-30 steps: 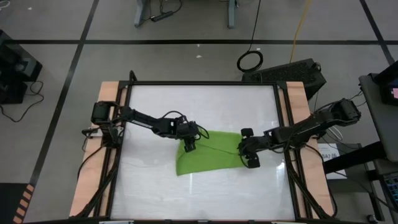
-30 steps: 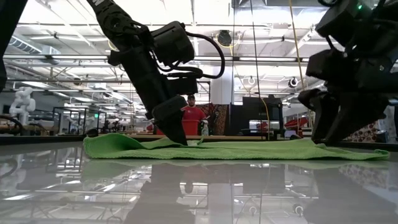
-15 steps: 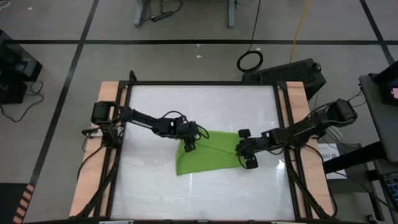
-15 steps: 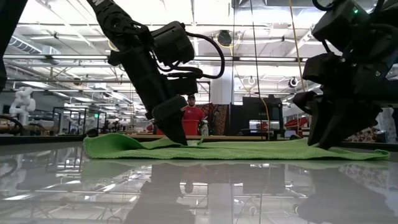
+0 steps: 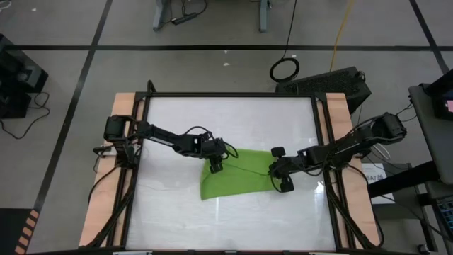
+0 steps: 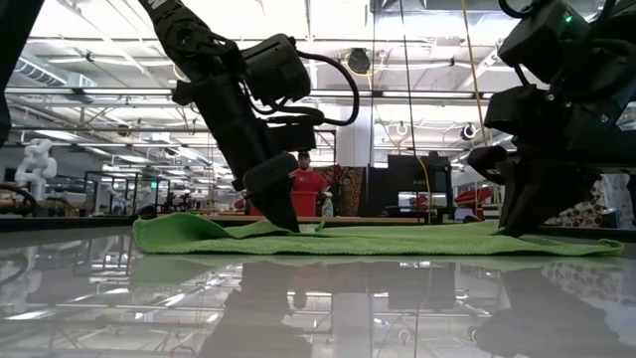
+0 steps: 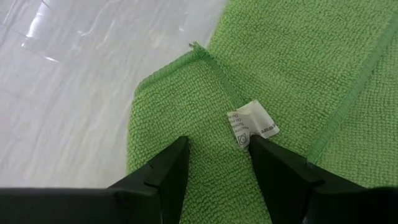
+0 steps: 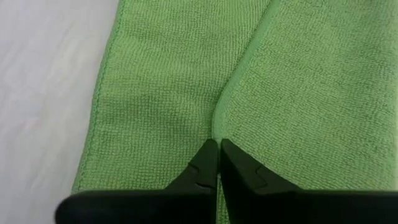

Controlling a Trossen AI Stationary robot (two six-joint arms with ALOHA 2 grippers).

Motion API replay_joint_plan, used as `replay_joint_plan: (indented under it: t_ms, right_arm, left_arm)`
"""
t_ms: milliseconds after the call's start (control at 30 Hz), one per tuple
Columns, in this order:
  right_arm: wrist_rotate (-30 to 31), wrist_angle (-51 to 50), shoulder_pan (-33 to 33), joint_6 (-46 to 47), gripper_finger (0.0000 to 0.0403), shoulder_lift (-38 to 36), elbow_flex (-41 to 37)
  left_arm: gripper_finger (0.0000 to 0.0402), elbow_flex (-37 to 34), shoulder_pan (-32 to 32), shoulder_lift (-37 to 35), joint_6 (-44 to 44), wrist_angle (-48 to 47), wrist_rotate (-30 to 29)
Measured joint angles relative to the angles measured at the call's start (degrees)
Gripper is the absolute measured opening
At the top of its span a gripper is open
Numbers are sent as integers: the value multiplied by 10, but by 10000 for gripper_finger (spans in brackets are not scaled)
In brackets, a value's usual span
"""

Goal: Roll towel
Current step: Fold the green towel

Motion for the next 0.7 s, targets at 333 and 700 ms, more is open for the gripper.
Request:
replay_joint_plan:
  t_ms: [333, 700]
  right_arm:
    - [0, 0, 0, 2, 1, 0, 0]
    - [0, 2, -9, -5, 1, 0, 0]
  left_arm:
    - [182, -1, 0, -32, 0, 6, 0]
    - [205, 0, 0, -28, 17, 83, -69]
